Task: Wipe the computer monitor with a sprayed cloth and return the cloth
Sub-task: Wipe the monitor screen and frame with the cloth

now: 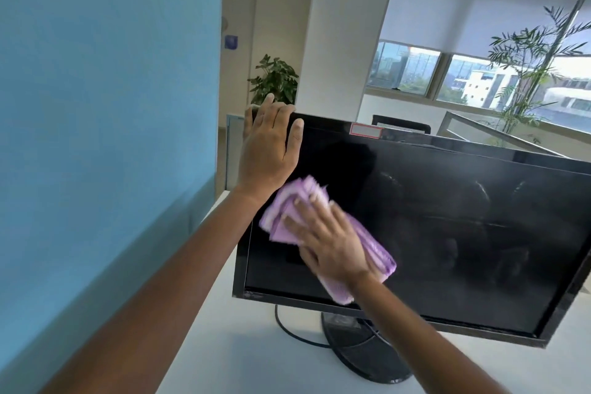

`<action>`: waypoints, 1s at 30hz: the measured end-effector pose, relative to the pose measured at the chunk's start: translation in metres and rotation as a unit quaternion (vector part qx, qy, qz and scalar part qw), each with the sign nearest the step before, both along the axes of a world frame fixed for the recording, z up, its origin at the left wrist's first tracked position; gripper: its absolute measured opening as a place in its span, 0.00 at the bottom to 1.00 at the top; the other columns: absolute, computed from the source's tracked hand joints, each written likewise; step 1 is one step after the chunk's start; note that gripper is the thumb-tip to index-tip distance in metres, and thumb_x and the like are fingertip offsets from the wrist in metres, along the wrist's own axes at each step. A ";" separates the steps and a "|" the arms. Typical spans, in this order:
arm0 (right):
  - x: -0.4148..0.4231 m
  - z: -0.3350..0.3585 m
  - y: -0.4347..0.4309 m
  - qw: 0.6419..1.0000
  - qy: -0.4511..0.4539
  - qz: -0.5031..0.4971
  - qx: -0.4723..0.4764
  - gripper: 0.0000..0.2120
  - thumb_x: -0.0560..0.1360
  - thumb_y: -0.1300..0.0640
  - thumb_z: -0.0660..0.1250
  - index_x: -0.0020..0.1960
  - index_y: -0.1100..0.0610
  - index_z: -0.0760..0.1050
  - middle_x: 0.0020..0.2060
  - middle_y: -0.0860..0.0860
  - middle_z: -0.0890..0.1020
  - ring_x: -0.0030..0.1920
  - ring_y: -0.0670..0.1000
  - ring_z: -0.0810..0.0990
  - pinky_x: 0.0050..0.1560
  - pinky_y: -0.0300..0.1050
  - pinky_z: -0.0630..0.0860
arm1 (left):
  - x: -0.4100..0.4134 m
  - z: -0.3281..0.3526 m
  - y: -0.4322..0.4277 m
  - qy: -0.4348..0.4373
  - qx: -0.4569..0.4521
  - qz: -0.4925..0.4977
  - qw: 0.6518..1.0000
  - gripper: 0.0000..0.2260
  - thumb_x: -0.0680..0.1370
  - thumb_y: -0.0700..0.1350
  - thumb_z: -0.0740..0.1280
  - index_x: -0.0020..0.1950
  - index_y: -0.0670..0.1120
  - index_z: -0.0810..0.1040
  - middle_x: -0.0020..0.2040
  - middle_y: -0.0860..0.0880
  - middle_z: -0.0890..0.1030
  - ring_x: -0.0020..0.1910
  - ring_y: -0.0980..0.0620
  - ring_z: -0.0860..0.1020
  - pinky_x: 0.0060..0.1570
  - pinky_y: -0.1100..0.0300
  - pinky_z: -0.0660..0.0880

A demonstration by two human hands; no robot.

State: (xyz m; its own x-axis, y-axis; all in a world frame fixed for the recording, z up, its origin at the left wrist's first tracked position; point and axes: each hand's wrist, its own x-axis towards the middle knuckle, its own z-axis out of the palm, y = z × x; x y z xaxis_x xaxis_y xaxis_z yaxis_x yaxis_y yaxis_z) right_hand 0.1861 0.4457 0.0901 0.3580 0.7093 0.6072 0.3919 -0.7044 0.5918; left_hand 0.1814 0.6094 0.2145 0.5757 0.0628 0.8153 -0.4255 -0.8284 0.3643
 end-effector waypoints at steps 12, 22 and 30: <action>0.000 -0.041 -0.029 0.975 -0.034 0.063 -0.211 0.22 0.70 0.49 0.63 0.64 0.42 0.71 0.69 0.42 0.69 0.71 0.49 0.64 0.73 0.56 0.51 | 0.001 -0.005 0.001 -0.024 0.010 -0.006 1.000 0.21 0.79 0.47 0.46 0.67 0.42 0.68 0.67 0.44 0.71 0.73 0.47 0.61 0.74 0.52 0.46; 0.026 0.106 -0.057 0.973 -0.123 0.048 0.188 0.19 0.79 0.49 0.52 0.69 0.48 0.63 0.69 0.54 0.62 0.71 0.59 0.59 0.71 0.59 0.57 | 0.001 -0.006 -0.002 -0.020 0.000 0.009 1.000 0.21 0.78 0.47 0.46 0.65 0.41 0.69 0.66 0.42 0.72 0.72 0.45 0.62 0.75 0.50 0.48; 0.013 0.023 -0.023 0.980 -0.055 0.033 0.188 0.24 0.76 0.51 0.56 0.71 0.52 0.63 0.70 0.55 0.65 0.72 0.58 0.60 0.71 0.53 0.57 | 0.004 -0.008 0.000 -0.032 -0.011 0.011 0.999 0.26 0.76 0.51 0.44 0.64 0.39 0.69 0.66 0.40 0.72 0.71 0.43 0.63 0.71 0.66 0.41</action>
